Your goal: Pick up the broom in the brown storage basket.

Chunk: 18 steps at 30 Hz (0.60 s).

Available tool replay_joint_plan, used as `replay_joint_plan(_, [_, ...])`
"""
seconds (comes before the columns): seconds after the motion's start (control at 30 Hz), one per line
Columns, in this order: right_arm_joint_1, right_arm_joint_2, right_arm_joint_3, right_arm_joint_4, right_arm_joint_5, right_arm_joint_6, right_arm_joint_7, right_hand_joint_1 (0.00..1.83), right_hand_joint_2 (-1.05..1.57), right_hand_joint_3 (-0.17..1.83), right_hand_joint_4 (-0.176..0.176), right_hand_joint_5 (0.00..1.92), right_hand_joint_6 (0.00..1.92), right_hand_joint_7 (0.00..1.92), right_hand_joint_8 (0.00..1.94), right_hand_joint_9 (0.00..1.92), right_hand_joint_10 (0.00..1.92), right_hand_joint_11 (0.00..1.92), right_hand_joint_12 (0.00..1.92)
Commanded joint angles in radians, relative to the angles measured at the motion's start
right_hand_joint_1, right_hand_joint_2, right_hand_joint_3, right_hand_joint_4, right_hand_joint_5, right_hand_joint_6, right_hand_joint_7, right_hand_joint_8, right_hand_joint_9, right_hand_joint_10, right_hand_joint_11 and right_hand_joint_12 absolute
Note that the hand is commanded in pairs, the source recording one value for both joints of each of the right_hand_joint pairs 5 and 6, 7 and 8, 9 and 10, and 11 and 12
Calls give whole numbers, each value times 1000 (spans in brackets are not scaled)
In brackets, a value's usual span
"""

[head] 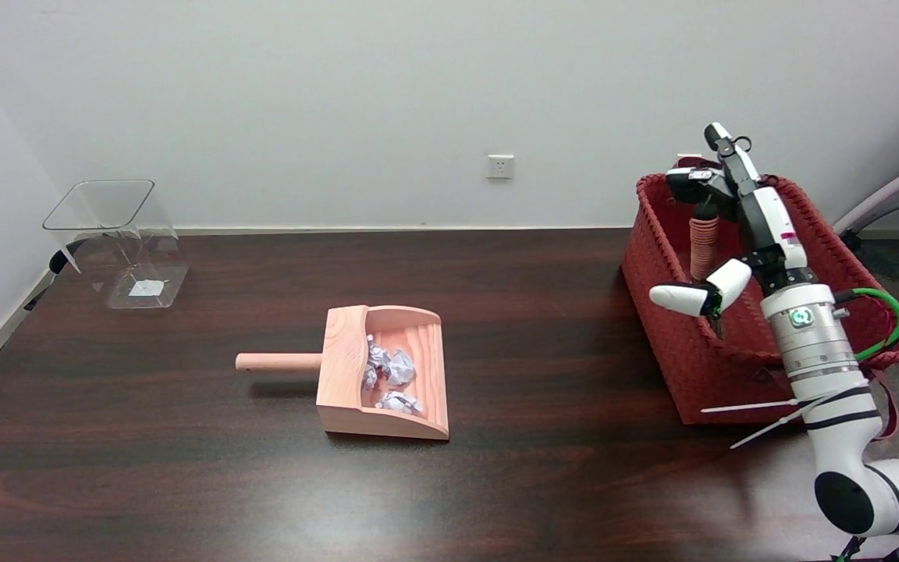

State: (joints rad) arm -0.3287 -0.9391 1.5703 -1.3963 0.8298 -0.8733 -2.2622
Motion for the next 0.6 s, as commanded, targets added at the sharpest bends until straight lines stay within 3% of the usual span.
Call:
replay_joint_plan(0.03, [7, 6, -67, 9, 27, 1, 21, 1176, -504, 1044, 0, 76, 76, 591, 591, 584, 584, 585, 585])
replay_joint_plan(0.6, [13, 6, -88, 33, 28, 6, 47, 1165, -443, 1042, 0, 80, 80, 626, 626, 611, 611, 610, 610])
